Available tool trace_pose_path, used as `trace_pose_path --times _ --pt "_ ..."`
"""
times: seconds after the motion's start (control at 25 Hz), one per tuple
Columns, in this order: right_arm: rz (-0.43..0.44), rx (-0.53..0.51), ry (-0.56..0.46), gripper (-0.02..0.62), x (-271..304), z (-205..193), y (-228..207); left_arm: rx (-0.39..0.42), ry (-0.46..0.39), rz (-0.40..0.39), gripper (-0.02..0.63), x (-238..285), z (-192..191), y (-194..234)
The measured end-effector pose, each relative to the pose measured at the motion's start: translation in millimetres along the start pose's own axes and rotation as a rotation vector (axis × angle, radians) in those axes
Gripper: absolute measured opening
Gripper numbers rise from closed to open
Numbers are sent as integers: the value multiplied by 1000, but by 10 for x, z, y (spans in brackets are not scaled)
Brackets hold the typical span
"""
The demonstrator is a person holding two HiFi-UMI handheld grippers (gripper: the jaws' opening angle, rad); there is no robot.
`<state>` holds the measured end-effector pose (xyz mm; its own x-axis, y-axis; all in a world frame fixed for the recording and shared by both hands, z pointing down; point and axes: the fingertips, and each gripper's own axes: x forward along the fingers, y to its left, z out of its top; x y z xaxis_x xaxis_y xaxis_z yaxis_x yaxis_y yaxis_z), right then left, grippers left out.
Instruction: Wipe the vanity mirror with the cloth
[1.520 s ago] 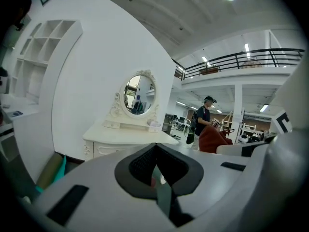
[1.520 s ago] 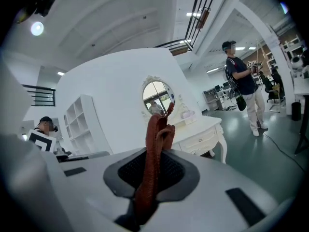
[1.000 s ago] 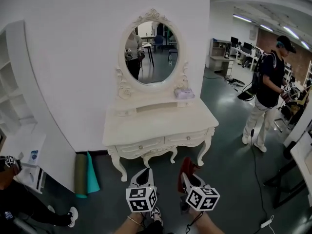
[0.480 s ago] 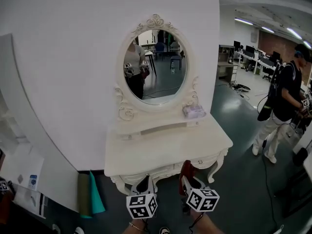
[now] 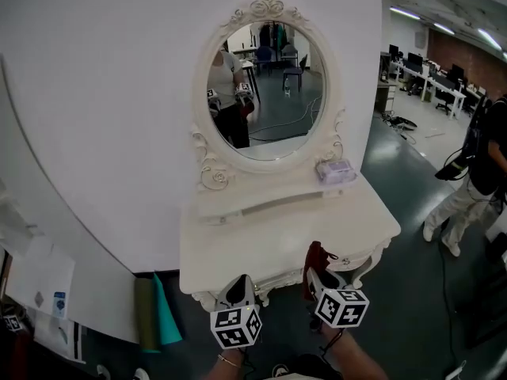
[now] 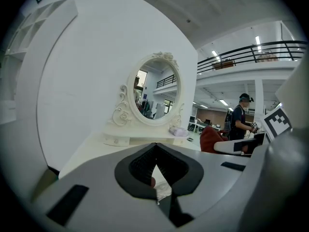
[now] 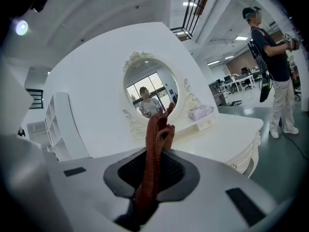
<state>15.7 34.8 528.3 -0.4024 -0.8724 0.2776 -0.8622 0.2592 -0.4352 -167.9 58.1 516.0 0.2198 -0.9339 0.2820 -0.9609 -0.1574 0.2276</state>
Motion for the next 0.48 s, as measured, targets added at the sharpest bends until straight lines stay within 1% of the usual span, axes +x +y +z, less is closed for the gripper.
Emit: trace_pose_path --times 0.24,0.48 --pt "-24 -33 6 61 287 215 -172 -39 3 38 3 248 42 180" --pt "14 -55 32 61 807 422 -326 -78 -13 120 3 635 136 322"
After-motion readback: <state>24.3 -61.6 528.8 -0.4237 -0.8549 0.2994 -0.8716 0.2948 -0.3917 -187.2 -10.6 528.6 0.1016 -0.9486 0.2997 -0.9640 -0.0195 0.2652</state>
